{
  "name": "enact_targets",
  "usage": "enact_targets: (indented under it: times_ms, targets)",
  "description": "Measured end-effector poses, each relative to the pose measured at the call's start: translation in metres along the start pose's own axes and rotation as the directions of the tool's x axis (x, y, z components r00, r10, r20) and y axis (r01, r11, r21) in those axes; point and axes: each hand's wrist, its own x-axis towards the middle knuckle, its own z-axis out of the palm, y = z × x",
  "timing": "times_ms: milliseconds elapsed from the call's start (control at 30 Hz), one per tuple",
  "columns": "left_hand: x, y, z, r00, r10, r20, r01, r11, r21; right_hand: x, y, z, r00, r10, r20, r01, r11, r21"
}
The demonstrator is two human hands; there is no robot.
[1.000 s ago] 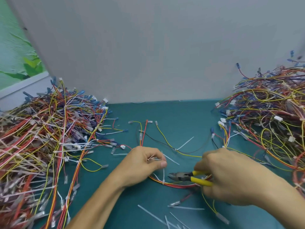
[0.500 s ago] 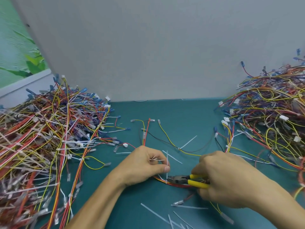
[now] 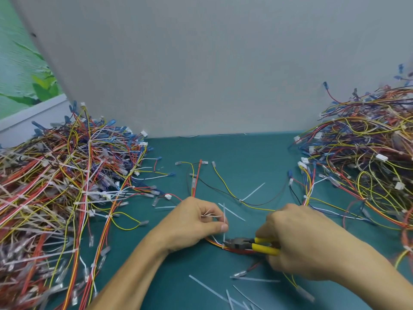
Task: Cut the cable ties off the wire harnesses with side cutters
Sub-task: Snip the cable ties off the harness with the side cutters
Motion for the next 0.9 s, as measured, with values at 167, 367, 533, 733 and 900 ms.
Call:
enact_targets:
  times_ms: [167,367,533,733,900]
  targets:
    - [0.001,-0.002,0.0,1.0,-0.002,-0.009,0.002,1.0,0.012,0.002,0.003,0.002,1.0,-0.019,0.005,0.019,1.0,0.009]
    - [0.002,-0.004,0.0,1.0,-0.01,-0.01,0.01,1.0,0.009,0.002,0.004,0.001,0.999,-0.026,0.026,0.025,0.999,0.023]
    - [0.003,-0.006,0.001,1.0,0.002,0.0,-0.002,1.0,-0.011,0.001,0.002,0.002,1.0,-0.018,0.015,0.018,1.0,-0.019]
    - [0.003,-0.003,-0.006,0.991,0.023,-0.134,-0.055,0.969,-0.241,0.003,0.003,0.007,1.0,0.002,0.0,-0.002,1.0,-0.014]
    - [0.007,-0.005,-0.031,0.892,-0.18,-0.415,-0.22,0.629,-0.746,0.006,0.004,0.008,0.99,0.065,-0.124,-0.054,0.995,0.087]
